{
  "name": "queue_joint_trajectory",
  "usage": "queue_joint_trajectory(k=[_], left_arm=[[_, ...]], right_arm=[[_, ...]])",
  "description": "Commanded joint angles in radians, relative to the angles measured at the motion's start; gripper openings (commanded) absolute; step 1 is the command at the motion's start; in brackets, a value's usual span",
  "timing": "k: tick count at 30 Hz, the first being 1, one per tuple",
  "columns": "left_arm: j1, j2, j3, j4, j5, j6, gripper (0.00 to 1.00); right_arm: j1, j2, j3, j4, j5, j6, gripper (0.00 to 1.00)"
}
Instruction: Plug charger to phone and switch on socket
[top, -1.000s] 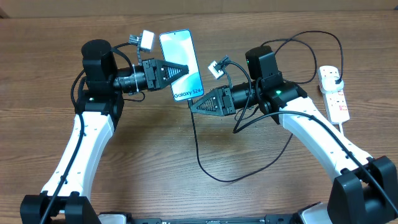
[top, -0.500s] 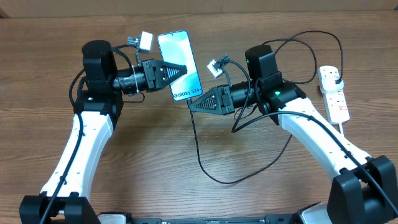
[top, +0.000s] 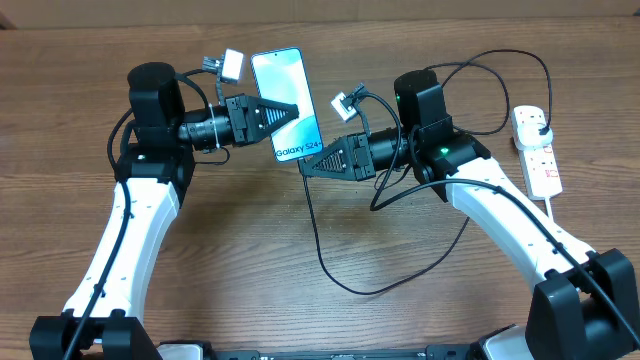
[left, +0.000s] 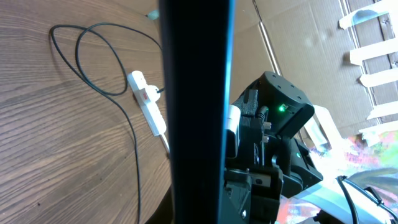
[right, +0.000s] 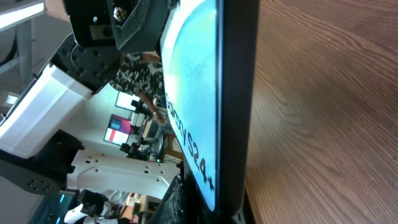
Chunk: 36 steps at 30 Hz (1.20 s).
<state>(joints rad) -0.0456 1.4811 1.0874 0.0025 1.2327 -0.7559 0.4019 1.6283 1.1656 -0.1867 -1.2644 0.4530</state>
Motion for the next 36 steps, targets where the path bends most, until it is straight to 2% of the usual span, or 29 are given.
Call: queue_joint_trajectory(k=[1, 17, 18, 19, 20, 21, 27, 32, 36], left_arm=[[-0.034, -0.013, -0.019, -0.024, 0.173, 0.050, 0.04], [-0.035, -0.013, -0.019, -0.025, 0.201, 0.050, 0.04], [-0.034, -0.013, -0.019, -0.025, 0.207, 0.049, 0.04], [-0.034, -0.013, -0.019, -0.025, 0.213, 0.050, 0.04], [-0.034, -0.013, -0.019, -0.024, 0.222, 0.050, 0.04], [-0.034, -0.013, -0.019, -0.024, 0.229, 0.050, 0.04], [-0.034, -0.013, -0.019, -0.024, 0.261, 0.098, 0.04], [-0.034, -0.013, -0.019, -0.024, 0.291, 0.241, 0.04], [-0.034, -0.013, -0.019, -0.024, 0.341, 0.352, 0.04]], right_arm=[[-0.011, -0.011, 0.031, 0.053, 0.060, 0.023, 0.04], [-0.011, -0.011, 0.031, 0.124, 0.105, 0.089, 0.04], [-0.011, -0.011, 0.031, 0.129, 0.104, 0.098, 0.21], [-0.013, -0.011, 0.032, 0.133, 0.098, 0.098, 0.62], [-0.018, -0.011, 0.032, 0.134, 0.091, 0.098, 0.90], [-0.025, -0.011, 0.033, 0.134, 0.085, 0.098, 1.00], [-0.086, -0.011, 0.033, 0.134, -0.055, 0.096, 1.00], [-0.087, -0.011, 0.032, 0.132, -0.225, 0.027, 1.00], [-0.087, -0.011, 0.032, 0.130, -0.229, 0.025, 1.00]])
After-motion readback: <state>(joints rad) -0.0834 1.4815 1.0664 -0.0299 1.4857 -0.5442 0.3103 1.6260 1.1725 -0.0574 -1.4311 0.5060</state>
